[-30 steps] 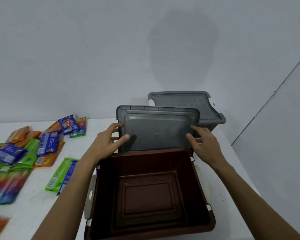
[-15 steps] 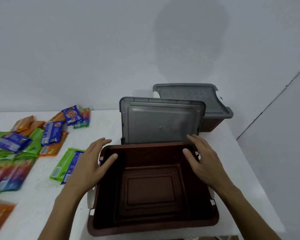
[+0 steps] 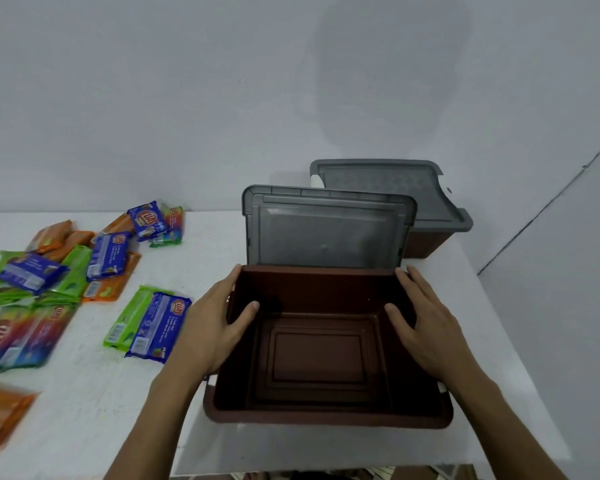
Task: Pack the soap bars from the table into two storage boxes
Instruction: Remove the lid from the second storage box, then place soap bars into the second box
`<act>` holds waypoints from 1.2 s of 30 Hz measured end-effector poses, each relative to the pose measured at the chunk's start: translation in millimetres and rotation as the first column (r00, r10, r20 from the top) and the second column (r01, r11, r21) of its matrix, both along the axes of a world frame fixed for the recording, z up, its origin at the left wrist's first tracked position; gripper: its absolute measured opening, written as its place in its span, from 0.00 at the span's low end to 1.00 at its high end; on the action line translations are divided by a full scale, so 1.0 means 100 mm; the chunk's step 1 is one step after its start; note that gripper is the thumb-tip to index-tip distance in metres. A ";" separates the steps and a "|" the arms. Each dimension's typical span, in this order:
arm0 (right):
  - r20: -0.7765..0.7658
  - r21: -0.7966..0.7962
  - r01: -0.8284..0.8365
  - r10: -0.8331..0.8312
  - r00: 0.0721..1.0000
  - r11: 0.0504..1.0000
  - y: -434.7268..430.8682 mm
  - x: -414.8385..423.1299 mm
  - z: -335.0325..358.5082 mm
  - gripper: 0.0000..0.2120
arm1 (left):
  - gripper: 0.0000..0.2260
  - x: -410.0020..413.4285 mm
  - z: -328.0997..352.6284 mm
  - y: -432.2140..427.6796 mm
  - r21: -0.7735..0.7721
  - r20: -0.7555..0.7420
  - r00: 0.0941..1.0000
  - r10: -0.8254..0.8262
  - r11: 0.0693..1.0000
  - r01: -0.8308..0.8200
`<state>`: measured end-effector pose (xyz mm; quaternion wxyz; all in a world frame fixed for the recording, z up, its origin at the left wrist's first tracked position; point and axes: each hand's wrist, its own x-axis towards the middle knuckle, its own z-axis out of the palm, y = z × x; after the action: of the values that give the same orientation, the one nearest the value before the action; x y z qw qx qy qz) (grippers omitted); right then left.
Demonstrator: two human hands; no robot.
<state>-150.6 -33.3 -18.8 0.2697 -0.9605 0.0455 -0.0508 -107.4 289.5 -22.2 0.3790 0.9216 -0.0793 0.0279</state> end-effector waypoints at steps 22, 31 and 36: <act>0.089 -0.168 0.012 0.003 0.996 0.986 0.15 0.20 0.24 0.22 | 0.19 0.11 -0.05 -0.03 -0.288 -0.007 0.999 0.052 0.956 -0.052; 0.118 -0.102 -0.416 0.426 0.897 0.904 1.35 0.42 0.60 0.20 | 0.13 -0.04 -0.06 0.76 0.001 0.094 0.973 0.213 0.977 -0.214; -0.042 -0.210 -0.633 0.640 0.767 0.745 2.07 0.60 0.55 0.25 | 0.16 -0.11 -0.26 1.27 0.167 0.050 0.971 0.233 0.957 -0.238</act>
<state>-90.1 174.1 35.7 0.1675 -0.9405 -0.2948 0.0240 -118.1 416.5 -48.7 0.2908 0.9532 0.0230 0.0798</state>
